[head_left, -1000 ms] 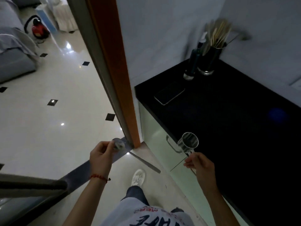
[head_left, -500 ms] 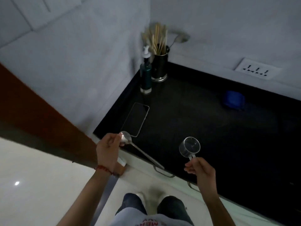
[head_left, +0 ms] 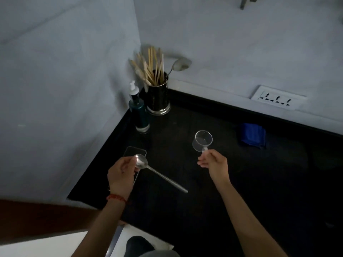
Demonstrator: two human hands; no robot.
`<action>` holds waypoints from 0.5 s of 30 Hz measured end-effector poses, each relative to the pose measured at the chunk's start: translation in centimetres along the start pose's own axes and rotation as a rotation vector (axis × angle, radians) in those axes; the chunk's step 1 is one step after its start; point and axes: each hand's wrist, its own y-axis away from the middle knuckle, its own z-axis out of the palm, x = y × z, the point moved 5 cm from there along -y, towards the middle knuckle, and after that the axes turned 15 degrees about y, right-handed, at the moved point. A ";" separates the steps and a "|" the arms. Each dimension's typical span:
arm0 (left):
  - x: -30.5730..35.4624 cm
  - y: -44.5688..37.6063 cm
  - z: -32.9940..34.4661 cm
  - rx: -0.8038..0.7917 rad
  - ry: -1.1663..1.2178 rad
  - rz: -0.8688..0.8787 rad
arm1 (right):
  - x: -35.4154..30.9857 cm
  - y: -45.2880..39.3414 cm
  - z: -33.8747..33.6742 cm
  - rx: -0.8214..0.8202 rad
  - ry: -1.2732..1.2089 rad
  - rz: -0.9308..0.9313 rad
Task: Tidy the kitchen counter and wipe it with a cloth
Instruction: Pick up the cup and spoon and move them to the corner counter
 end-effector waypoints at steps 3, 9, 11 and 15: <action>-0.3 -0.6 0.9 0.040 0.000 -0.039 | -1.2 -4.2 0.3 0.006 0.007 0.008; -0.7 -2.3 1.6 0.067 0.002 -0.079 | -2.0 -11.2 1.7 0.036 -0.007 0.077; -0.5 -2.8 1.8 0.066 0.040 -0.076 | -1.7 -12.5 2.2 0.036 -0.009 0.101; -0.3 -3.6 2.0 0.081 0.099 -0.077 | -1.0 -13.9 3.2 0.023 0.006 0.119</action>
